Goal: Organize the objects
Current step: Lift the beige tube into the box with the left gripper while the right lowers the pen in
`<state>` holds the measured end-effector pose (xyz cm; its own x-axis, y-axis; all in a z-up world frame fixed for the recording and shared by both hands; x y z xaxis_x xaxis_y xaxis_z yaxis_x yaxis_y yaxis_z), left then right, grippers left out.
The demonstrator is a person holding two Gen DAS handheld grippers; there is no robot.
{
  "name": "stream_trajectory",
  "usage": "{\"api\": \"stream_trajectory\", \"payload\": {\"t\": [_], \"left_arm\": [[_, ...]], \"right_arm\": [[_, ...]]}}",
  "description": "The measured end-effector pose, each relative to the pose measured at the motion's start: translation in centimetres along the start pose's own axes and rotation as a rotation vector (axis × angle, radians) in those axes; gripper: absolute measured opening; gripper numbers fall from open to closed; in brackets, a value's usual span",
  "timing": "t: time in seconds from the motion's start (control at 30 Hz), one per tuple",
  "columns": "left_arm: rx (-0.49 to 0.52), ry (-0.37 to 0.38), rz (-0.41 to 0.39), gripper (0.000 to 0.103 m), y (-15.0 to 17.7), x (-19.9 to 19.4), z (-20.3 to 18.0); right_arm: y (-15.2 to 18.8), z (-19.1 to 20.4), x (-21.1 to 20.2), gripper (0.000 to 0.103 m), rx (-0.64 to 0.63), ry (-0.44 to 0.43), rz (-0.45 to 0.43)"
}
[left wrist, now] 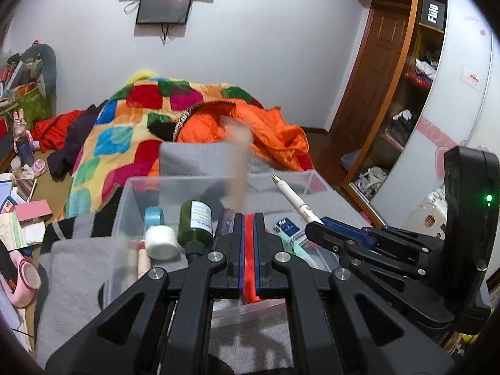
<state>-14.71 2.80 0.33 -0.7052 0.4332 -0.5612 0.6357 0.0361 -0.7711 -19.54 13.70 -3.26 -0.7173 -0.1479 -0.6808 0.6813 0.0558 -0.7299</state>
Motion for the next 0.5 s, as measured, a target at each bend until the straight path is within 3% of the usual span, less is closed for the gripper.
{"api": "stream_trajectory", "payload": {"t": [0.23,0.5], "left_arm": [[-0.016,-0.005,0.047,0.003,0.7,0.6,0.2],[-0.016,-0.023,0.037,0.015,0.9,-0.9,0.1]], "right_arm": [[0.4,-0.4,0.3,0.013,0.000,-0.008,0.041],[0.1,-0.5,-1.7,0.029,-0.006,-0.015,0.002]]}}
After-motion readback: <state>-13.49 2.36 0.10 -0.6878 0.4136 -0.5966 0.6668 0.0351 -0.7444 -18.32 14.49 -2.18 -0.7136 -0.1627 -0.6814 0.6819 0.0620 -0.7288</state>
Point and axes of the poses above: each gripper's, at about its wrist camera, not at the fingertips, and x roughly the way its jaws point, z to its left, y to its underside, the point moved 4 cm from there along x, roughly the way its jaws point, and after that the axes turned 8 degrees about y, right-handed, at the moved point
